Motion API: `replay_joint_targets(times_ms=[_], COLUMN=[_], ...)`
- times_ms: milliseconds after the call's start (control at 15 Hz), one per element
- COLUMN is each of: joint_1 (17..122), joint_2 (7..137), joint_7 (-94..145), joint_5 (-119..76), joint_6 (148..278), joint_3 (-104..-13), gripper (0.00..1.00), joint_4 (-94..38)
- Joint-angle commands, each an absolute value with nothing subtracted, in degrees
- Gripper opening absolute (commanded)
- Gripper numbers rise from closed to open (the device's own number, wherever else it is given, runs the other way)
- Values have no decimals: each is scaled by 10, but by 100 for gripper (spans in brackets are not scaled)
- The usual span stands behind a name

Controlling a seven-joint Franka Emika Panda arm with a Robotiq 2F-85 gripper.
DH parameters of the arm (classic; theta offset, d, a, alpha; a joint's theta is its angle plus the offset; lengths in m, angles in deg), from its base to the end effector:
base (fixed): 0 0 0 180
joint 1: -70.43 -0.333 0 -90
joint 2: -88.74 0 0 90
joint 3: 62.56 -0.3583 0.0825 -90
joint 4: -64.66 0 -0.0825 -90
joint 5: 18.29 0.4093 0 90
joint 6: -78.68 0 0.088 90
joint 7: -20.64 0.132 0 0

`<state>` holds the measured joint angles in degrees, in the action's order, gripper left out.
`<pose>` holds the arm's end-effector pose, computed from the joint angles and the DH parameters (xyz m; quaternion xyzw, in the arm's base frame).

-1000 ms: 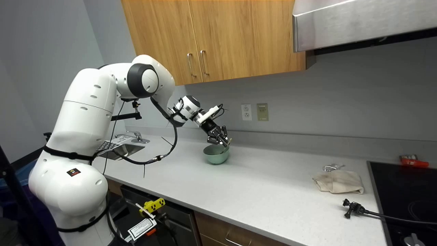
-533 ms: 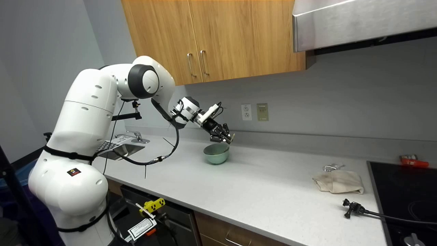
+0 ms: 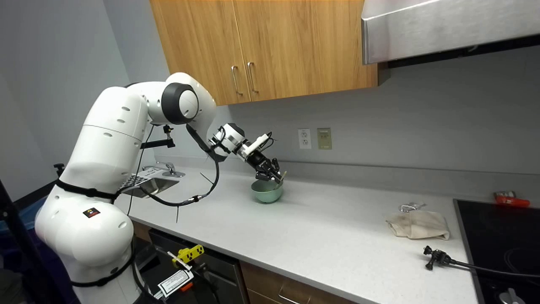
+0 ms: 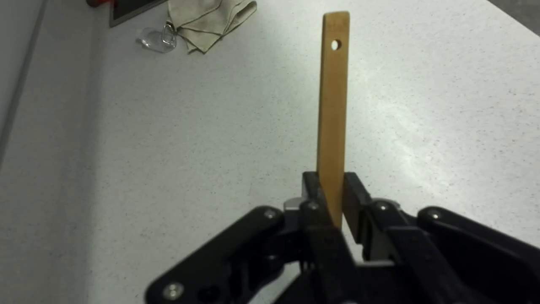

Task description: Use the ladle to stir in the bowl

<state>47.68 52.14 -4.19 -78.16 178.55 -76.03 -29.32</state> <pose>0.6243 0.3089 0.2490 0.6465 0.6194 -0.1780 0.4083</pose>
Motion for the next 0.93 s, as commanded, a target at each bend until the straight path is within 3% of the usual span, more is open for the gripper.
replay_joint_targets(times_ms=[0,867], joint_1=[487,486], joint_2=[511,530], joint_7=[-86,-72], joint_5=[-737,-704], joint_6=[1767,1788], joint_3=[-778,-773], gripper=[4,4], joint_4=[-271,-267])
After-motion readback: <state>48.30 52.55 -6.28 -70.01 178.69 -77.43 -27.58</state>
